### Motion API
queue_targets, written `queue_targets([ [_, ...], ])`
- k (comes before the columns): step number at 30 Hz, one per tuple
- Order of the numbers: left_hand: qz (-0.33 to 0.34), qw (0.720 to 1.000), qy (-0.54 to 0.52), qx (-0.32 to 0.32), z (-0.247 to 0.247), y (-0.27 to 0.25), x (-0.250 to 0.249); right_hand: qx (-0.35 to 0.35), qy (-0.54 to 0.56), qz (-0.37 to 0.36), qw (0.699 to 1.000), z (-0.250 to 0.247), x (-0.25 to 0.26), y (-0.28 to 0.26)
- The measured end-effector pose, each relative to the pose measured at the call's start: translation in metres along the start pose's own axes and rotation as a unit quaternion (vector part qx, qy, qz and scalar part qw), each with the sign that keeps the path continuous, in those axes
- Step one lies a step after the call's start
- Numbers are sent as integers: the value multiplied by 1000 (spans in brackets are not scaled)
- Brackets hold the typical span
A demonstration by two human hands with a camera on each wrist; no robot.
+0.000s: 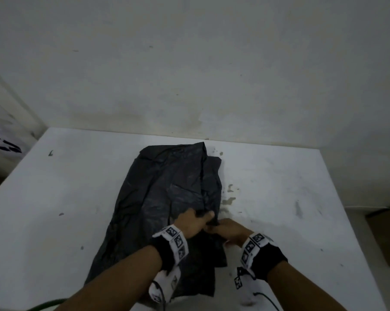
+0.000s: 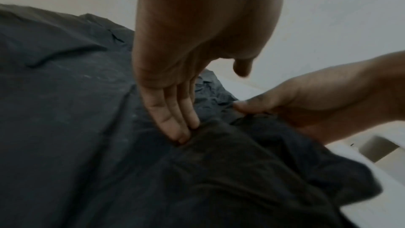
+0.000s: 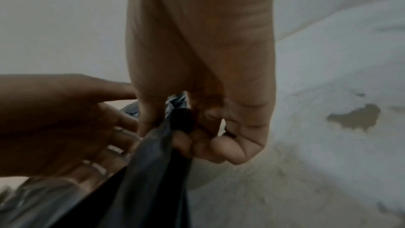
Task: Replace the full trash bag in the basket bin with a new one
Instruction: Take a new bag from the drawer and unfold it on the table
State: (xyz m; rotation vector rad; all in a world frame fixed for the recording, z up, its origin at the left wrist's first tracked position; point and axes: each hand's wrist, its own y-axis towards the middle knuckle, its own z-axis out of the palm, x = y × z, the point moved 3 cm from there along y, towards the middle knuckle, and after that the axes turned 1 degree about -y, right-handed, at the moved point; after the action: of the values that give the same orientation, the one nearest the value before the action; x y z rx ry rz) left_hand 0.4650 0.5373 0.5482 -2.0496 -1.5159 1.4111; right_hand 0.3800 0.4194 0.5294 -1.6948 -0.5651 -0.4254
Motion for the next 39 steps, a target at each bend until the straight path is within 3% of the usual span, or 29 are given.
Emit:
queue_targets([
  [4,7,998,-52,-30,11,1,-2,-11,36,-51,998,10,8,5],
  [7,-36,960,-272,-49,-6,7,5,-88,124,-71,986,-9,4,13],
  [9,-60,948,-313,0,-19,1,4,-130,207,-78,966,-27,2,15],
  [11,-57,962,-251,93,-20,-4,-1,-111,265,-102,952,-37,7,10],
  [13,-35,966,-216,140,-12,-5,-6,-68,280,-123,950,-37,15,0],
  [16,35,968,-238,78,-3,-3,-15,-65,251,-141,955,-36,25,-8],
  [19,77,962,-262,-7,-16,0,-15,-149,223,-156,951,-50,23,-5],
  [22,64,940,-330,-54,-39,8,7,-223,211,-161,938,-73,10,-1],
  [26,8,885,-446,-136,-80,4,39,-287,228,-148,919,-94,-12,-1],
  [32,-27,866,-481,-133,-105,-10,49,-328,239,-141,903,-94,-6,-7],
  [36,-8,886,-457,-79,-109,-15,35,-335,230,-188,894,-90,18,-22],
  [39,-4,897,-442,-15,-97,-7,25,-296,199,-262,897,-73,46,-40],
])
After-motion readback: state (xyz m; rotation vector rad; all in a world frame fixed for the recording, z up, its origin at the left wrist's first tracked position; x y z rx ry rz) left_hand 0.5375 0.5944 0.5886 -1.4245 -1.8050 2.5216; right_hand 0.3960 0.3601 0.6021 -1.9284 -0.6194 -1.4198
